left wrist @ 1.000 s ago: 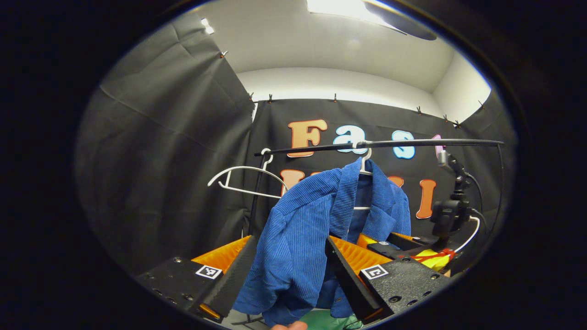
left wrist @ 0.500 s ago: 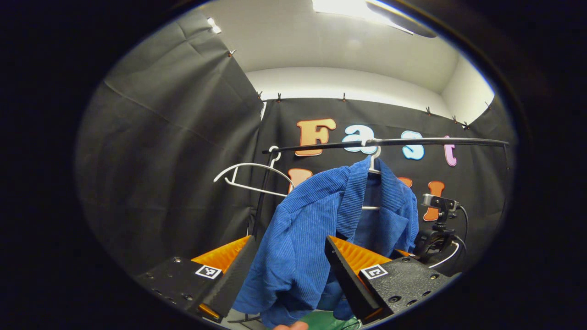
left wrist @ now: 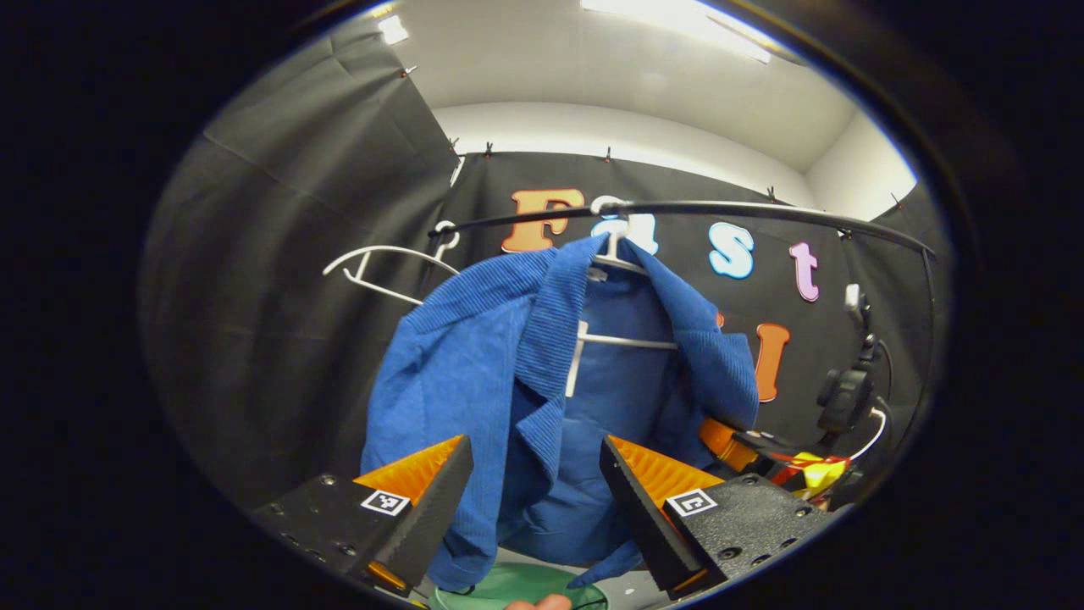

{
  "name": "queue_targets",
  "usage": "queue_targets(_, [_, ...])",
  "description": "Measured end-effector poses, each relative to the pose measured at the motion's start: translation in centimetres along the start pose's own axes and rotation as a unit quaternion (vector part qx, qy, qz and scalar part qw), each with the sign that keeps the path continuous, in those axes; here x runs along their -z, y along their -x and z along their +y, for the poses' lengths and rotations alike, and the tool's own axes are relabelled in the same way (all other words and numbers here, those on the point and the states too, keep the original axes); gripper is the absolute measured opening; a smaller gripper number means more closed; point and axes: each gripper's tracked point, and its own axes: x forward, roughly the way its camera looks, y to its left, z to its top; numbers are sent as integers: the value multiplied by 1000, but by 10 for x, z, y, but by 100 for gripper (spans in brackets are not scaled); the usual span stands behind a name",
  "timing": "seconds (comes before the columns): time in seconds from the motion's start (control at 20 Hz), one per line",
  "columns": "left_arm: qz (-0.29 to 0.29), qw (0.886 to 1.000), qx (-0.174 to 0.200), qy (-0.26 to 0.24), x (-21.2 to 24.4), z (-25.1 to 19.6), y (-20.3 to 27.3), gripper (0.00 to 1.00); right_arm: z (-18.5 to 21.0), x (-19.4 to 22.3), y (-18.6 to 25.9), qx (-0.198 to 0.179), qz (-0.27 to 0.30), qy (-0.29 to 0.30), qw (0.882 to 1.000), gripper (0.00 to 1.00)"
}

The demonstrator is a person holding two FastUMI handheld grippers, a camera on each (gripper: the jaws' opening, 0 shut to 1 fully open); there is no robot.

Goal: Grasp the clothes on the hanger with both hands and then place them into the laundry hamper below.

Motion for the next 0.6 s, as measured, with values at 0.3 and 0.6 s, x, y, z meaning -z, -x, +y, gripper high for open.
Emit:
queue_targets(0.3, [-19, 997, -69, -36, 36, 9, -56, 92, 1, -69, 52, -29, -60, 11, 998, 12])
queue_targets(0.6, [-61, 989, -128, -39, 35, 28, -105, 92, 22, -92, 78, -62, -89, 27, 994, 12])
